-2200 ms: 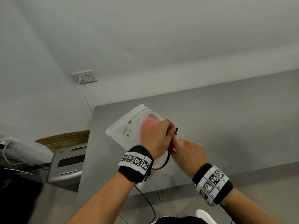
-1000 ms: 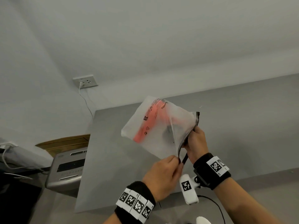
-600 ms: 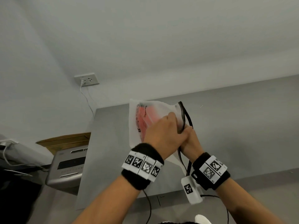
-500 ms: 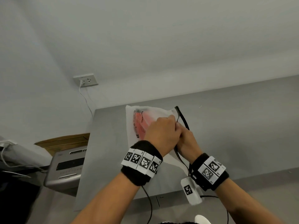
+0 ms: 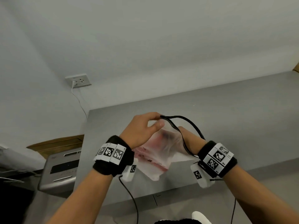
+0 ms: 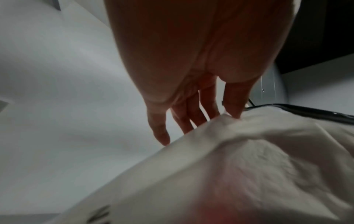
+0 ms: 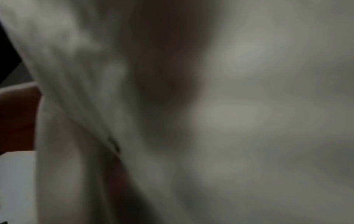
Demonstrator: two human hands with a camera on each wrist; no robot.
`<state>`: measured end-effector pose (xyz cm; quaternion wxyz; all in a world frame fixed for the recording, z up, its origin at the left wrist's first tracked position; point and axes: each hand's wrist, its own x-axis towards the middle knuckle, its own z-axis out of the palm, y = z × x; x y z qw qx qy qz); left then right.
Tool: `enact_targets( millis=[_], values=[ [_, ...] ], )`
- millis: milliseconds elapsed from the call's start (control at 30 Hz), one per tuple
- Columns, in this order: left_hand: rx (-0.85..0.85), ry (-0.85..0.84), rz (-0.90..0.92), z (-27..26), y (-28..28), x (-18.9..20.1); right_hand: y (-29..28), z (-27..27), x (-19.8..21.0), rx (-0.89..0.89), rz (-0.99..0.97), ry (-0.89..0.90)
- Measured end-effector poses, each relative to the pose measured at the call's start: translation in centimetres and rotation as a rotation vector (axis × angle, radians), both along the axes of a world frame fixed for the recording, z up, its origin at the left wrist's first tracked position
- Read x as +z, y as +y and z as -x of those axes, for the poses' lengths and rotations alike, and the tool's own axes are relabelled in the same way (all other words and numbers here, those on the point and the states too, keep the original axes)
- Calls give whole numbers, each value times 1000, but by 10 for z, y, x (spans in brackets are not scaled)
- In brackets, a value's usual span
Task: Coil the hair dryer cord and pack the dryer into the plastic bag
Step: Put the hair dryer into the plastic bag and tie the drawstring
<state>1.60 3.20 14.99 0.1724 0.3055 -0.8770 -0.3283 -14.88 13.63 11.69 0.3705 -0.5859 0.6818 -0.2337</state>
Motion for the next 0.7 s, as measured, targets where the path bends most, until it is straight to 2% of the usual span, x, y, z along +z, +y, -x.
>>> enact_targets(
  millis=[100, 167, 267, 367, 467, 600, 700],
  values=[
    [106, 116, 39, -1, 4, 0, 0, 1, 8, 114, 8, 128],
    [246, 230, 29, -7, 0, 0, 0, 0, 14, 217, 117, 287],
    [401, 370, -42, -23, -11, 1, 0, 1, 20, 258, 319, 270],
    [436, 363, -26, -34, -10, 1, -4, -2, 32, 212, 293, 271],
    [495, 383, -71, -43, -11, -8, 2, -10, 50, 244, 261, 264],
    [586, 513, -266, -61, -21, -24, 6, 5, 65, 192, 145, 789],
    [590, 617, -342, -68, -24, -27, 1, 17, 67, 141, 260, 797]
  ],
)
